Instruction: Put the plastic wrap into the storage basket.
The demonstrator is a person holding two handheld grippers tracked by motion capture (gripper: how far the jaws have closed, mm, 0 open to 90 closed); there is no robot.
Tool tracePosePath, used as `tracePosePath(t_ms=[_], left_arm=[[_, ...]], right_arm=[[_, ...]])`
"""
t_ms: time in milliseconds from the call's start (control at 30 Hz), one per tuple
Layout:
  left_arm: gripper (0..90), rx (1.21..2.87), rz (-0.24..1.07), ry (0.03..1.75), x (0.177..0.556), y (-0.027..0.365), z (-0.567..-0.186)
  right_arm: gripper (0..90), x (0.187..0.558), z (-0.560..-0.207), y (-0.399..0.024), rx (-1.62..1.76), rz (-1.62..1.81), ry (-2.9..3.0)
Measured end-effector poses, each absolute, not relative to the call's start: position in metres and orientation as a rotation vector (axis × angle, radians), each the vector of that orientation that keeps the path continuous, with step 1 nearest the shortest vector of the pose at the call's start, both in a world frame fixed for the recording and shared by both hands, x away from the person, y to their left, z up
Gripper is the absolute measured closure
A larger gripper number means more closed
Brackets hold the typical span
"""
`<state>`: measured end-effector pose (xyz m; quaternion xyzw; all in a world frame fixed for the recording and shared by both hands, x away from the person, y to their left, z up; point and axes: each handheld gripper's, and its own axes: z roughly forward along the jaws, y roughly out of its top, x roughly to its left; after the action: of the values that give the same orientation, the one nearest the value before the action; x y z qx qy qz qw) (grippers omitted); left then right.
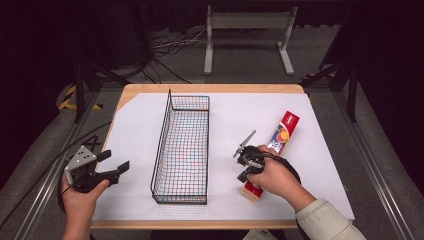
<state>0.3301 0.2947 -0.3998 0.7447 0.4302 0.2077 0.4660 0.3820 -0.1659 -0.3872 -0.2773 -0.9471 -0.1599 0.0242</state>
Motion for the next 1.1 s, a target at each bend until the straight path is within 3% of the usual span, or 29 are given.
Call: tracePosePath(t_ms=[633,1100], left_arm=[[19.5,1.819,0.505,1.053,0.33,0.294,-0.399],[19.5,1.828,0.504,1.045,0.332,0.29,-0.4]], right_arm=[[90.0,0.367,-0.399,-0.186,-0.856,-0.191,-2.996],[90.0,0.357,-0.396,-0.226,-0.978,-0.279,-2.903]])
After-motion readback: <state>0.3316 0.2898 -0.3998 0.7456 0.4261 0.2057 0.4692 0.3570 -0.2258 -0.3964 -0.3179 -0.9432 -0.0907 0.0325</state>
